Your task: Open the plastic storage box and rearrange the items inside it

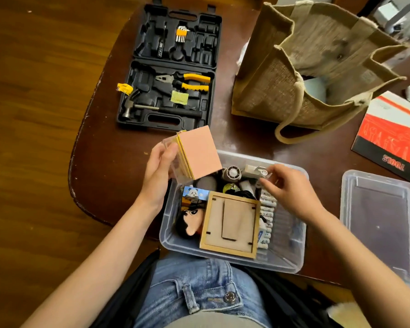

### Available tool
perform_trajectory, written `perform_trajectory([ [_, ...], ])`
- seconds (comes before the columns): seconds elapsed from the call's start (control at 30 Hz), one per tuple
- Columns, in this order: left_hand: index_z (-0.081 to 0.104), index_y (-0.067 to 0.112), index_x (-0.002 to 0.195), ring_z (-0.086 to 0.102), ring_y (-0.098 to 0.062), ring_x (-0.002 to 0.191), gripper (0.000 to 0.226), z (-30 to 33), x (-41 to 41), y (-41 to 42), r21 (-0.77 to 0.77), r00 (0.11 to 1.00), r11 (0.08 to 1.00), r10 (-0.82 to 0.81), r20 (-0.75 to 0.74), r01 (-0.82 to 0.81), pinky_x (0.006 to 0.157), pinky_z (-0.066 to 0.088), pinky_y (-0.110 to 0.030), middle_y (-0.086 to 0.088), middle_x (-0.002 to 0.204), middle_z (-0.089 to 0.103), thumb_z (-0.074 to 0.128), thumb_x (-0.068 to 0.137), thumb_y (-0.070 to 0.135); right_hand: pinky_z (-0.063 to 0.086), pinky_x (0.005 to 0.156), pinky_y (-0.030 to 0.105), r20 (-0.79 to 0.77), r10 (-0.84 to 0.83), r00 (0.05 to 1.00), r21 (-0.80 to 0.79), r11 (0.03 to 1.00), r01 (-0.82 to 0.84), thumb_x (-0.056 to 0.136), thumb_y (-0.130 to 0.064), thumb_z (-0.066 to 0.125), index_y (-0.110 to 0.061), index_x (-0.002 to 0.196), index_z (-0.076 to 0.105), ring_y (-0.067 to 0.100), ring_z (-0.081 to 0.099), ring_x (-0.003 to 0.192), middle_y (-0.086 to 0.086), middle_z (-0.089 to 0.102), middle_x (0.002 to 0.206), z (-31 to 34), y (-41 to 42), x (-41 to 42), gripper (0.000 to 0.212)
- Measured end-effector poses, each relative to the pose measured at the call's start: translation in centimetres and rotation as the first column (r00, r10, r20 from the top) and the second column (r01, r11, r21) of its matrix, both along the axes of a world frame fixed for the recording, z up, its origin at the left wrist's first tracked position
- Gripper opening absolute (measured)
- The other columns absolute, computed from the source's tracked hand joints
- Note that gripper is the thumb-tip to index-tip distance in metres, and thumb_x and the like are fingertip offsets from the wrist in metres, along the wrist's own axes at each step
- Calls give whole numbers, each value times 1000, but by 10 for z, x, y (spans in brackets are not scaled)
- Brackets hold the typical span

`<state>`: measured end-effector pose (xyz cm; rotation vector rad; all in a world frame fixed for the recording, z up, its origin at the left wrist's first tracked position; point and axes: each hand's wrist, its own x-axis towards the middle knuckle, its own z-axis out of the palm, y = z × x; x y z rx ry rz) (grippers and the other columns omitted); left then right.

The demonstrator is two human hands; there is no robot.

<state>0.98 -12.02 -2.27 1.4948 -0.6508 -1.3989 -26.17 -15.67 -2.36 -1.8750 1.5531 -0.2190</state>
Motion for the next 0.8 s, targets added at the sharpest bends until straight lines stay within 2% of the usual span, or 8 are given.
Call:
perform_trajectory([
  [0.1, 50, 16, 121, 58, -15, 112, 67, -3, -1, -1, -30, 997, 998, -54, 63, 56, 89, 48, -28, -5, 123, 59, 56, 71, 59, 39, 57, 21, -288, 203, 936, 79, 979, -188, 89, -22, 61, -14, 89, 62, 16, 58, 66, -1, 65, 75, -11, 2, -20, 8],
  [0.17, 47, 8, 125, 62, -2, 99, 63, -4, -3, -2, -50, 993, 995, -77, 91, 82, 76, 48, -15, 2, 112, 62, 58, 77, 49, 44, 62, 25, -481, 358, 800, 162, 933, -320, 91, -22, 53, -12, 93, 61, 21, 63, 76, 5, 68, 88, -23, 6, -21, 12],
  [0.23, 45, 6, 126, 62, 5, 91, 64, -5, -5, -2, -63, 988, 993, -95, 123, 103, 75, 46, -14, 7, 104, 61, 57, 77, 45, 43, 59, 27, -590, 444, 674, 250, 895, -371, 92, -17, 50, -10, 95, 60, 24, 64, 82, 8, 68, 94, -35, 9, -17, 13],
  [0.37, 43, 7, 129, 59, -1, 100, 85, -4, -8, 2, -60, 966, 981, -170, 193, 184, 84, 44, -15, -7, 114, 59, 58, 64, 59, 47, 65, 29, -631, 510, 584, 325, 858, -398, 89, -3, 48, -9, 98, 64, 24, 65, 91, 8, 68, 101, -54, 15, -11, 19],
  [0.5, 42, 9, 128, 57, -23, 108, 83, -2, -10, 3, -64, 955, 975, -194, 225, 213, 96, 44, -38, -20, 120, 56, 60, 64, 58, 51, 76, 33, -654, 540, 530, 339, 835, -433, 91, -3, 47, -8, 103, 65, 26, 64, 98, 8, 67, 107, -61, 13, -6, 22],
  [0.63, 42, 9, 129, 58, -13, 102, 83, -2, -10, 3, -78, 957, 974, -193, 216, 214, 95, 45, -37, -20, 119, 56, 60, 64, 57, 51, 79, 33, -690, 510, 514, 337, 854, -396, 91, 0, 45, -8, 106, 65, 26, 63, 101, 9, 66, 109, -62, 13, -4, 26],
  [0.73, 44, 8, 124, 60, 0, 98, 73, -6, -7, 3, -68, 965, 978, -183, 187, 198, 90, 46, -26, -2, 109, 64, 62, 68, 53, 51, 74, 32, -694, 476, 540, 344, 878, -333, 88, 0, 51, -8, 102, 64, 27, 64, 97, 9, 67, 106, -51, 12, -2, 20],
  [0.8, 45, 7, 122, 62, 5, 93, 59, -10, -5, 2, -67, 972, 981, -172, 160, 184, 80, 49, -14, 14, 99, 68, 64, 78, 42, 50, 67, 31, -661, 470, 585, 342, 883, -322, 86, -7, 59, -10, 84, 61, 25, 62, 84, 8, 67, 95, -32, 6, -2, 4],
])
